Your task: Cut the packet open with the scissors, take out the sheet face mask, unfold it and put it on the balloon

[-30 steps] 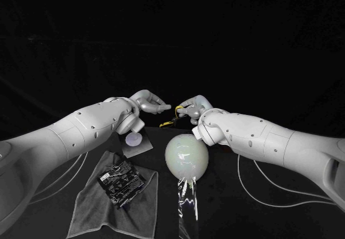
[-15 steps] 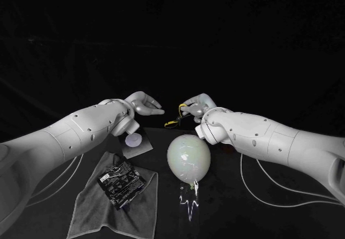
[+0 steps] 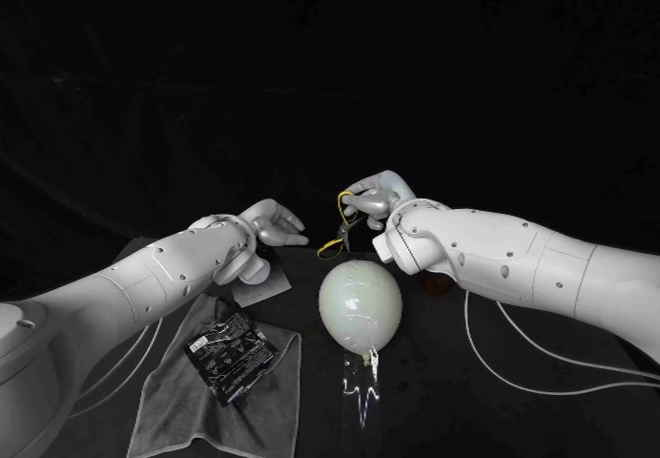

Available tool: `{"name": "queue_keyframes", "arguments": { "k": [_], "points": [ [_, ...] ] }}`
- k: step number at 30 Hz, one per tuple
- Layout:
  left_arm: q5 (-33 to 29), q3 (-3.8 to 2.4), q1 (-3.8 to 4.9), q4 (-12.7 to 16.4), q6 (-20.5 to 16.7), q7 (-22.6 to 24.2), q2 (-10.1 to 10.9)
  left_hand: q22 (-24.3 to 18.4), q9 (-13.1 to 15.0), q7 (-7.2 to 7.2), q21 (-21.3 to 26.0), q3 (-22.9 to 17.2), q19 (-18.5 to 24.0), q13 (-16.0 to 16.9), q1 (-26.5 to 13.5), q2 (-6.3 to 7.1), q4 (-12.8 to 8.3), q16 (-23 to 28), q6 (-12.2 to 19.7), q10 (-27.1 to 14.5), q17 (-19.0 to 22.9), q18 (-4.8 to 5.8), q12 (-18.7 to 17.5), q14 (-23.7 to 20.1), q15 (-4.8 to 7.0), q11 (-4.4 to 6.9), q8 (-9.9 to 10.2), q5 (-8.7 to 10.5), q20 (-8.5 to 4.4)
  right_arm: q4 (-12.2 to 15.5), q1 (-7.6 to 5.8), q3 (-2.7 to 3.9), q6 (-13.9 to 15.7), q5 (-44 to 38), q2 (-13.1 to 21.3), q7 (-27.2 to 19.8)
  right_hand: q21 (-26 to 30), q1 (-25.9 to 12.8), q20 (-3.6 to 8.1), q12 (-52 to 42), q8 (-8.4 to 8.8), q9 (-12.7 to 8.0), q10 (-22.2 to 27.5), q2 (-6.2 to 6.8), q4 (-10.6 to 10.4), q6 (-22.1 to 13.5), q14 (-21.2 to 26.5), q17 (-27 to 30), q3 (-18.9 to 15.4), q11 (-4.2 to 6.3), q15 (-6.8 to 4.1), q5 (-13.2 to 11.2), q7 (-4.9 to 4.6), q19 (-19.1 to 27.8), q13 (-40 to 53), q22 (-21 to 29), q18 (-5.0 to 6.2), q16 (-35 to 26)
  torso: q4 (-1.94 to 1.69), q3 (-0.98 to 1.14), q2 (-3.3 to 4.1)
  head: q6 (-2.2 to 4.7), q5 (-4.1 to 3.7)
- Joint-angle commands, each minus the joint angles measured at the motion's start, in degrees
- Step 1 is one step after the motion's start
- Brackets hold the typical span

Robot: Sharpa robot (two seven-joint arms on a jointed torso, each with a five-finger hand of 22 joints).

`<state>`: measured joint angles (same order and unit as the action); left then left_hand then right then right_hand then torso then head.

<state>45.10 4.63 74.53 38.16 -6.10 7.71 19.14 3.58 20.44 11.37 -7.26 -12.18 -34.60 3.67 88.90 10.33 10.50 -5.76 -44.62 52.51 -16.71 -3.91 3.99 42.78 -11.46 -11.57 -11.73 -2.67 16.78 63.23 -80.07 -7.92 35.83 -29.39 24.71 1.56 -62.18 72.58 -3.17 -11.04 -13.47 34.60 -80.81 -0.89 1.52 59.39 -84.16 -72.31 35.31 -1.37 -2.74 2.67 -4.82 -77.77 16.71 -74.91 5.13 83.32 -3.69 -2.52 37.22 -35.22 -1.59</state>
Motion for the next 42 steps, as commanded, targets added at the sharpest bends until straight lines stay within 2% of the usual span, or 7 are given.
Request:
{"name": "queue_keyframes", "arguments": {
  "k": [1,13,15,25,38,39,42],
  "points": [
    [1.93,-0.06,-0.29,-0.61,-1.32,2.46,-0.53,-0.07,-0.09,0.41,0.27,0.10,0.39,0.00,0.59,0.10,-0.09,0.13,0.30,-0.09,0.05,0.43,-0.09,-0.45,0.07,0.10,0.16,-0.03,0.02,1.62,-0.29,0.14,0.88,-0.53,0.71,-0.87,-0.01,-2.33,0.02,-0.44,-1.56,9.17,-0.42,0.90,0.74,0.56,-2.47,0.26,3.37,0.71,-0.38,0.12,-0.08,-0.32,0.58,-7.01,0.34,0.09,0.06,-0.03,0.07,0.01,0.14],
    [1.91,-0.08,-0.84,-0.01,0.93,3.50,-0.77,-0.10,-0.55,-0.30,0.79,3.30,0.57,0.03,-0.70,0.36,0.72,-0.19,0.62,-0.62,0.33,0.41,-0.07,-0.69,-0.17,1.04,0.48,-0.03,0.00,4.30,-0.64,0.40,1.38,-0.36,2.01,-0.85,0.04,-2.47,0.02,-0.44,-1.58,9.25,-0.42,0.92,0.80,0.55,-2.48,0.21,3.54,0.72,-0.38,0.12,-0.08,-0.31,0.64,-7.01,0.35,0.10,-0.19,0.06,-0.07,-0.15,-0.14],
    [1.77,-0.08,-0.86,0.48,1.63,3.64,-0.71,-0.14,-0.28,-0.46,1.20,8.87,0.53,0.09,-1.84,2.11,2.20,-0.16,0.77,-0.81,0.21,0.41,-0.17,-1.02,-0.45,1.57,0.23,0.11,-0.02,4.34,-0.65,0.41,1.40,-0.35,1.93,-0.90,0.04,-2.47,0.02,-0.44,-1.58,9.25,-0.42,0.92,0.80,0.55,-2.48,0.21,3.54,0.72,-0.38,0.12,-0.08,-0.31,0.64,-7.01,0.35,0.10,-0.22,0.04,-0.06,-0.13,-0.19],
    [1.16,-0.08,-1.06,0.22,3.85,3.49,-1.69,-0.13,0.45,-0.23,2.14,16.03,0.20,0.12,1.99,-0.52,5.14,-0.46,1.29,-0.89,-0.30,0.37,-0.15,-1.13,-0.44,1.67,-0.38,0.06,-0.05,5.10,-0.67,0.52,1.77,-0.20,1.61,-1.27,0.05,-2.61,0.03,-0.44,-1.60,9.36,-0.41,0.98,0.91,0.52,-2.45,0.40,3.75,0.72,-0.38,0.12,-0.08,-0.33,0.71,-7.03,0.36,0.03,-0.15,-0.02,0.05,-0.07,-0.09],
    [-0.44,-0.12,-2.08,-2.09,5.49,2.75,-3.06,-0.12,0.84,0.22,2.58,17.41,0.09,0.19,4.12,-2.21,5.74,-0.96,1.07,0.00,-0.67,0.34,0.08,-0.47,0.19,1.25,-0.89,0.06,-0.06,6.75,-0.84,0.99,2.17,-0.01,1.70,-1.41,0.05,-2.61,0.03,-0.44,-1.60,9.36,-0.41,0.98,0.91,0.52,-2.45,0.40,3.75,0.72,-0.38,0.12,-0.08,-0.33,0.71,-7.03,0.36,0.03,-0.06,0.02,-0.02,0.09,-0.18],
    [-0.53,-0.13,-2.11,-2.17,5.48,2.71,-3.12,-0.11,0.82,0.24,2.63,15.47,0.09,0.20,6.34,-5.30,5.21,-1.15,0.75,0.35,-0.69,0.32,0.24,-0.17,0.44,1.02,-1.01,-0.01,-0.05,6.90,-0.86,1.02,2.19,-0.01,1.74,-1.42,0.05,-2.61,0.03,-0.44,-1.60,9.36,-0.41,0.98,0.91,0.52,-2.45,0.40,3.75,0.72,-0.38,0.12,-0.08,-0.33,0.71,-7.03,0.36,0.03,-0.08,0.01,-0.03,0.10,-0.22],
    [-0.92,-0.14,-2.18,-2.43,5.45,2.61,-3.28,-0.07,0.70,0.33,2.65,14.92,-0.09,0.18,7.30,-6.18,4.85,-1.38,0.48,0.73,-0.68,0.30,0.35,0.18,0.60,0.85,-1.05,-0.05,-0.05,7.32,-0.94,1.15,2.28,0.01,1.90,-1.44,0.05,-2.61,0.03,-0.44,-1.60,9.36,-0.41,0.98,0.91,0.52,-2.45,0.40,3.75,0.72,-0.38,0.12,-0.08,-0.33,0.71,-7.03,0.36,0.03,-0.13,0.06,-0.04,0.06,-0.27]
  ]
}}
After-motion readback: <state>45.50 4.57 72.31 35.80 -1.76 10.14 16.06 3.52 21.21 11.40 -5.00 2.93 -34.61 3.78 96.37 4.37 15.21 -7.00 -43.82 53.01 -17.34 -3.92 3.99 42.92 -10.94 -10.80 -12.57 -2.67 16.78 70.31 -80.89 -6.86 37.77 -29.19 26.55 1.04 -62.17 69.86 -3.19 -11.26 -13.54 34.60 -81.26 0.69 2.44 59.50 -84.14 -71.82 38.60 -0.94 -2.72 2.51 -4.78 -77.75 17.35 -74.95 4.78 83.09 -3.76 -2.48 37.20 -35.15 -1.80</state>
